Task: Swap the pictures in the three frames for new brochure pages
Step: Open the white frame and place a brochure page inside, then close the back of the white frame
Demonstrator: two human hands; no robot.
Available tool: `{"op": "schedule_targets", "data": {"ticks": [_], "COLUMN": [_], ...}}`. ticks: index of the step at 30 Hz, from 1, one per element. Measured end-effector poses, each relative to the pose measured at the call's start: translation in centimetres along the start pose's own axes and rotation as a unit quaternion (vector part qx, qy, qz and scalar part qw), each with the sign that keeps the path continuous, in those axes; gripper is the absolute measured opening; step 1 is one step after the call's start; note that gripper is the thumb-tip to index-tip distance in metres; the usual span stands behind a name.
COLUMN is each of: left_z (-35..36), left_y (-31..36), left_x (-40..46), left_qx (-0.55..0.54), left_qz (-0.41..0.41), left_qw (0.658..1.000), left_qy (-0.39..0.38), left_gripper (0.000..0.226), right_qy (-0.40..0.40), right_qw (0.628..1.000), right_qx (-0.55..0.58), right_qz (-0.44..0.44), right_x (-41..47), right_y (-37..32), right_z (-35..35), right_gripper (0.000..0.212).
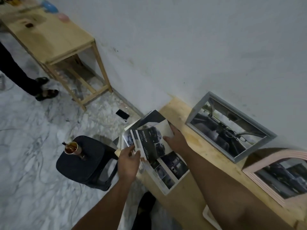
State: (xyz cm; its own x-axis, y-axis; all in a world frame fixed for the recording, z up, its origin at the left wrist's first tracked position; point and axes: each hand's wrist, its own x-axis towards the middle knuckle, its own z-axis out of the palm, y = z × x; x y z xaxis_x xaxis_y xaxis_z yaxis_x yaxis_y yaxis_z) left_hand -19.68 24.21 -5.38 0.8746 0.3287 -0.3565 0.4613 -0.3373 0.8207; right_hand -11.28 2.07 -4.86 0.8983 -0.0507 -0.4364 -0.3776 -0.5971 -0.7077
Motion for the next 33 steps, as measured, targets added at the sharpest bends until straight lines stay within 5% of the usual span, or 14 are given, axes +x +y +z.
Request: {"op": "schedule_targets", "data": {"ticks": [7,10,12,16,19,24,29,33], "left_z": [-1.9,-2.4,-2.3,-0.4,0.8,1.5,1.8,1.8], "left_y": [-1.8,-2.0,-2.4,-3.1,-3.6,-4.4,-4.2,-1.8], "left_x": [2.7,3.5,4.1,4.9,5.2,5.1,5.4,5.0], "left_qx": [0.128,0.185,0.244,0.369,0.440,0.513,0.535,0.532], "left_qz": [-0.004,-0.018,0.056,0.264,0.329,0.327,0.319,0.289], "left_qw": [0.992,0.982,0.968,0.886,0.815,0.764,0.749,0.757], "left_qy": [0.025,0.019,-0.006,-0.096,-0.181,-0.216,-0.223,-0.244], "left_gripper": [0.013,0.020,0.021,0.044,0.063,0.074,0.074,0.071], "right_qy": [-0.114,-0.063,0.002,-0.006,-0.006,0.029,0.063,0.057], "right_qw": [0.983,0.967,0.965,0.945,0.935,0.945,0.961,0.982], "right_qx": [-0.141,-0.248,-0.260,-0.304,-0.325,-0.287,-0.208,-0.074], "right_qz": [0.005,0.002,0.031,0.124,0.142,0.153,0.171,0.166], "right_x": [2.5,1.4,-0.2,-3.8,-5.8,-7.7,-8.9,-10.7], "right_y": [-0.3,0.0,0.9,4.5,6.8,8.0,8.5,8.9], "right_z": [1.9,0.5,-0.4,-1.2,-0.6,0.3,0.3,-1.4], "right_gripper": [0.091,0.093,0.091,0.108,0.111,0.089,0.085,0.055]}}
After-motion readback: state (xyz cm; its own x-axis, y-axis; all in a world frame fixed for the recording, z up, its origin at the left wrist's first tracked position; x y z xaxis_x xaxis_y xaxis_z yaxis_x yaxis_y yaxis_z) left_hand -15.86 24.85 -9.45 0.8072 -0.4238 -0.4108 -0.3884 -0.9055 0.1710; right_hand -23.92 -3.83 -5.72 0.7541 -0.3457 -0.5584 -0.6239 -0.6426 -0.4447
